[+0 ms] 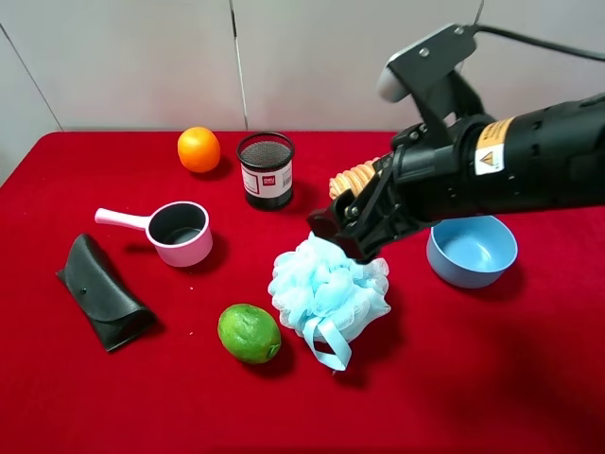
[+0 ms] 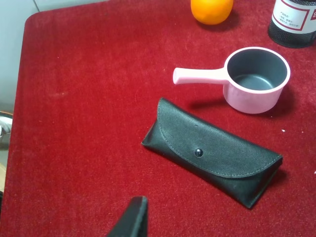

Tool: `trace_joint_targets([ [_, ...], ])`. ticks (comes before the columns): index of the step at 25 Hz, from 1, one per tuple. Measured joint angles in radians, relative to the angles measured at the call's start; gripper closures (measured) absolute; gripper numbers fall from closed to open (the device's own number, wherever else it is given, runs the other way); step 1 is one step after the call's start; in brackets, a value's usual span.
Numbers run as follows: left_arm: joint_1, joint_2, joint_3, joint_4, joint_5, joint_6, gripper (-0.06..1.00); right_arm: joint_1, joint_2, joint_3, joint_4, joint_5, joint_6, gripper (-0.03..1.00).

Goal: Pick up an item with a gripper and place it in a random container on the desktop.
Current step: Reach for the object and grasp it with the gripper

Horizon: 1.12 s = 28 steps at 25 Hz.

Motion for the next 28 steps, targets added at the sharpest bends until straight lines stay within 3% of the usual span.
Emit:
trace_joint_targets([
  [28, 0.000, 0.000, 0.000, 0.000, 0.000, 0.000, -0.04, 0.000, 0.237, 0.000, -0.001, -0.044, 0.004, 0.27],
])
